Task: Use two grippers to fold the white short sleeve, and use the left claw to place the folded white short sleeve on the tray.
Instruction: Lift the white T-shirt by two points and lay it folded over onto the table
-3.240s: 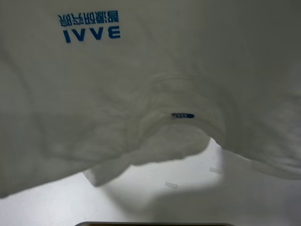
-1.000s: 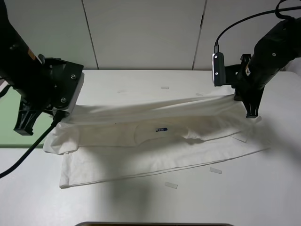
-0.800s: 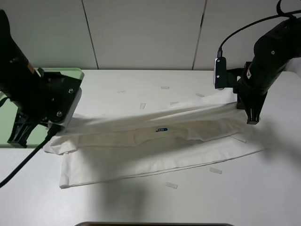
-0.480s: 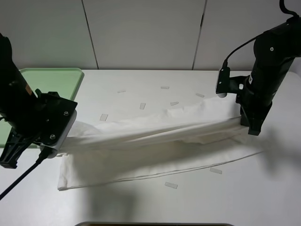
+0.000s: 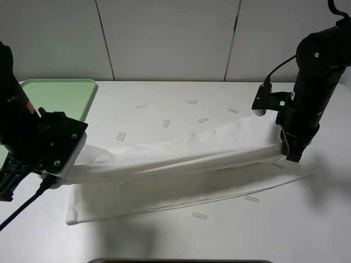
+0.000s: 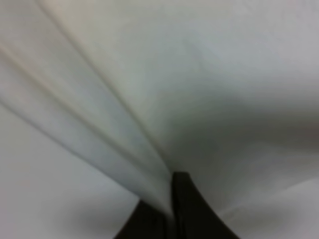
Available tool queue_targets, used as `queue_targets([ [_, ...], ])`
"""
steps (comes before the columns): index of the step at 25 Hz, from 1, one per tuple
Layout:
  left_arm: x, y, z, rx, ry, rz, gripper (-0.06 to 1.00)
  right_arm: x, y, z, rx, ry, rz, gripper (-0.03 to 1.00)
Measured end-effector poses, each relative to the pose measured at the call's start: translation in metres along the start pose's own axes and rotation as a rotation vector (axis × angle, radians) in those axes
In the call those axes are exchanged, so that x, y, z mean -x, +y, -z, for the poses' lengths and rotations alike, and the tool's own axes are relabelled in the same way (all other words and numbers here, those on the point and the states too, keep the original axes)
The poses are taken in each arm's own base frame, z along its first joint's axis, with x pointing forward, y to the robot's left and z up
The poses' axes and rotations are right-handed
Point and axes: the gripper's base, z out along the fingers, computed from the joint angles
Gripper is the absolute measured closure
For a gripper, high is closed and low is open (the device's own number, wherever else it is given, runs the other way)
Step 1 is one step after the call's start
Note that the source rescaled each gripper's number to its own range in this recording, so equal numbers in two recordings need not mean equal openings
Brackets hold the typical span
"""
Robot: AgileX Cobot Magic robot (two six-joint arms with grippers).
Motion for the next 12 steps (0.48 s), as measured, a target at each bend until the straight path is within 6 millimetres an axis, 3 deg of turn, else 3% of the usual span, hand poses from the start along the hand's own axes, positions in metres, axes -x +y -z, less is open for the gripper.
queue_targets([
  [3,0.002,-0.002,0.000,-0.021,-0.021,0.024,0.92,0.000,0.000,0.000,0.000,0.000,-0.049,0.97],
  [6,-0.003,-0.008,-0.001,-0.073,0.028,-0.001,0.77,-0.001,-0.001,0.000,-0.011,0.013,-0.096,0.89],
  [9,-0.006,-0.010,-0.003,-0.091,0.052,0.015,0.47,-0.012,-0.008,-0.001,-0.050,0.074,-0.121,0.48],
  [10,-0.006,-0.009,-0.003,-0.073,0.047,0.054,0.34,-0.012,-0.008,-0.001,-0.051,0.076,-0.146,0.27],
  [11,-0.005,-0.007,-0.003,-0.054,0.041,0.089,0.26,-0.012,-0.008,-0.001,-0.052,0.076,-0.181,0.13],
  [12,-0.005,-0.005,-0.003,-0.032,0.034,0.139,0.17,-0.013,-0.008,0.000,-0.053,0.081,-0.212,0.06],
])
